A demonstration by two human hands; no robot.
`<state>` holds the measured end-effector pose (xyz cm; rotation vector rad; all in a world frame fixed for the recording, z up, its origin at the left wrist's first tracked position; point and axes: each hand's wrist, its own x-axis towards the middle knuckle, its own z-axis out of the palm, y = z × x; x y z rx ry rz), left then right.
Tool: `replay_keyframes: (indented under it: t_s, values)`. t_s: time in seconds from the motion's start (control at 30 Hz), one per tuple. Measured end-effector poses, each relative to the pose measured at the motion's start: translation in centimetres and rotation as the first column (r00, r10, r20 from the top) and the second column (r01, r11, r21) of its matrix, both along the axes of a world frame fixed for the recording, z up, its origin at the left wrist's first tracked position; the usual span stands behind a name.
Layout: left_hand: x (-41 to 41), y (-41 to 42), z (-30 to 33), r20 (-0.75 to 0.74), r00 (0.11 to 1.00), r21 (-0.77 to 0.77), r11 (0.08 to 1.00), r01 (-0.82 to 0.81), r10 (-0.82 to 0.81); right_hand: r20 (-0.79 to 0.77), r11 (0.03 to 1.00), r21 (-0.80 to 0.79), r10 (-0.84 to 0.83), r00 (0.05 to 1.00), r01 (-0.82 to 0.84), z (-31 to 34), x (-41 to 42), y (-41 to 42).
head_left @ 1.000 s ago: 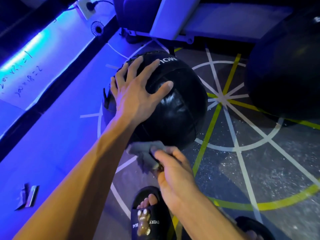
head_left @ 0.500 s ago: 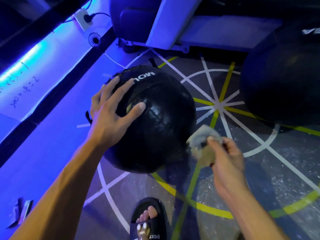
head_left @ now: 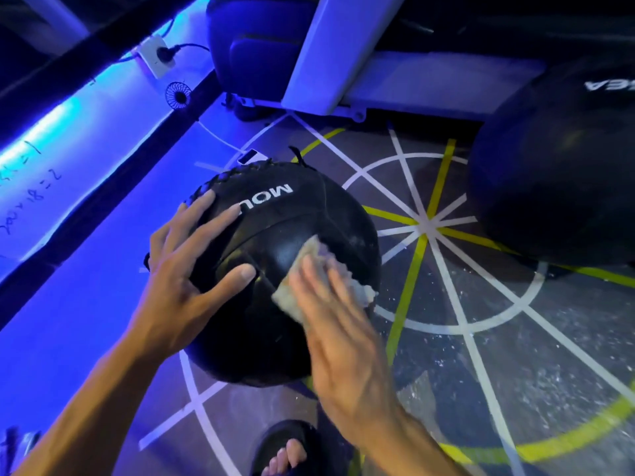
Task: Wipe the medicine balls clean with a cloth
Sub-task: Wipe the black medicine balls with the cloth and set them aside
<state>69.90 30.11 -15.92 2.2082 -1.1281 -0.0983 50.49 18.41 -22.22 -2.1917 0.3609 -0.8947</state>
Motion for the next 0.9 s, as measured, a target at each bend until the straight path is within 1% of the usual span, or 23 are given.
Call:
replay_keyframes:
  t_s: [0.03, 0.07, 0.1, 0.13, 0.2, 0.23, 0.27, 0.3, 0.33, 0.37, 0.4, 0.43, 0.47, 0.5, 0.53, 0.57, 0.6, 0.63, 0.67, 0.7, 0.77, 0.83, 0.9]
  values:
    - [-0.1, 0.2, -0.1, 0.006, 1.0, -0.006, 1.0, 0.001, -0.001, -0.013, 0.99, -0.133, 0.045, 0.999, -0.046, -0.6, 0.1, -0.9]
    - [-0.1, 0.3, -0.1, 0.007, 1.0, -0.011, 1.0, 0.004, -0.004, -0.028, 0.975, -0.215, 0.057, 0.998, -0.062, -1.1, 0.2, -2.2]
    - [-0.1, 0.4, -0.1, 0.005, 1.0, -0.016, 1.0, 0.005, -0.004, -0.031, 0.966, -0.25, 0.059, 0.998, -0.065, -1.7, 0.3, -3.5]
    - [0.0, 0.4, -0.1, 0.003, 1.0, -0.02, 1.0, 0.002, -0.002, -0.029, 0.973, -0.225, 0.054, 0.998, -0.06, -2.0, 0.6, -4.6]
    - [0.1, 0.1, 0.0, -0.001, 1.0, -0.02, 1.0, 0.005, -0.005, -0.072, 0.997, 0.018, -0.068, 0.995, 0.07, -2.1, 1.3, -7.3]
    - [0.1, -0.1, 0.0, -0.001, 1.0, -0.024, 1.0, 0.006, -0.006, -0.13, 0.965, 0.186, -0.165, 0.978, 0.187, -1.6, 1.8, -8.4]
    - [-0.1, -0.2, 0.0, 0.002, 1.0, -0.032, 0.999, 0.004, -0.004, -0.192, 0.901, 0.322, -0.238, 0.952, 0.29, -1.3, 2.3, -9.1]
    - [-0.3, -0.4, 0.0, 0.005, 1.0, -0.039, 0.999, 0.005, -0.005, -0.242, 0.848, 0.405, -0.262, 0.934, 0.343, -1.0, 2.5, -9.0]
    - [-0.5, -0.5, -0.1, 0.008, 1.0, -0.044, 0.999, 0.01, -0.009, -0.228, 0.832, 0.446, -0.251, 0.941, 0.33, -0.2, 2.5, -8.1]
    - [-0.6, -0.6, -0.2, 0.009, 1.0, -0.048, 0.999, 0.016, -0.015, -0.144, 0.862, 0.434, -0.222, 0.965, 0.263, 0.7, 2.5, -6.5]
    - [-0.7, -0.5, -0.2, 0.01, 1.0, -0.05, 0.999, 0.016, -0.016, -0.062, 0.923, 0.353, -0.139, 0.988, 0.152, 1.3, 2.4, -4.4]
    - [-0.7, -0.3, -0.2, 0.012, 1.0, -0.049, 0.999, 0.011, -0.011, -0.025, 0.976, 0.211, -0.041, 0.999, 0.045, 1.3, 2.0, -2.4]
    - [-0.8, -0.1, -0.3, 0.013, 1.0, -0.046, 0.999, 0.012, -0.012, -0.03, 0.997, 0.071, 0.04, 0.999, -0.038, 0.7, 1.4, -1.6]
    - [-0.9, 0.2, -0.3, 0.012, 1.0, -0.045, 0.999, 0.02, -0.019, -0.017, 0.997, 0.007, 0.079, 0.997, -0.079, -0.1, 1.1, -2.5]
    - [-0.9, 0.5, -0.3, 0.012, 1.0, -0.045, 0.999, 0.02, -0.019, 0.002, 0.996, 0.057, 0.061, 0.998, -0.061, -0.7, 1.0, -4.2]
    - [-1.0, 0.9, -0.3, 0.017, 1.0, -0.048, 0.999, 0.013, -0.012, -0.018, 0.979, 0.199, -0.04, 0.999, 0.042, -1.0, 1.1, -6.1]
    - [-1.1, 1.3, -0.4, 0.021, 1.0, -0.049, 0.999, 0.005, -0.004, -0.107, 0.91, 0.368, -0.162, 0.981, 0.191, -1.0, 1.4, -7.8]
    - [-1.3, 1.7, -0.4, 0.019, 1.0, -0.052, 0.999, 0.006, -0.005, -0.224, 0.808, 0.489, -0.246, 0.943, 0.328, -1.2, 1.4, -9.0]
    - [-1.6, 2.0, -0.5, 0.012, 1.0, -0.065, 0.998, 0.014, -0.013, -0.274, 0.755, 0.543, -0.255, 0.927, 0.368, -1.2, 1.2, -9.3]
    - [-1.7, 2.4, -0.5, 0.005, 1.0, -0.079, 0.997, 0.017, -0.016, -0.251, 0.754, 0.573, -0.212, 0.944, 0.321, -0.9, 1.1, -8.7]
    - [-1.9, 3.4, -0.5, -0.005, 1.0, -0.074, 0.997, 0.016, -0.017, -0.137, 0.794, 0.578, -0.131, 0.982, 0.187, -0.1, 0.9, -6.2]
    - [-1.8, 4.4, -0.1, -0.032, 0.999, -0.063, 0.998, 0.006, -0.008, -0.074, 0.827, 0.545, -0.114, 0.991, 0.136, -0.2, 0.2, -4.3]
    - [-1.5, 4.7, 1.2, -0.038, 0.999, -0.109, 0.993, -0.034, 0.031, -0.047, 0.858, 0.5, -0.11, 0.993, 0.119, -1.0, -0.3, -3.0]
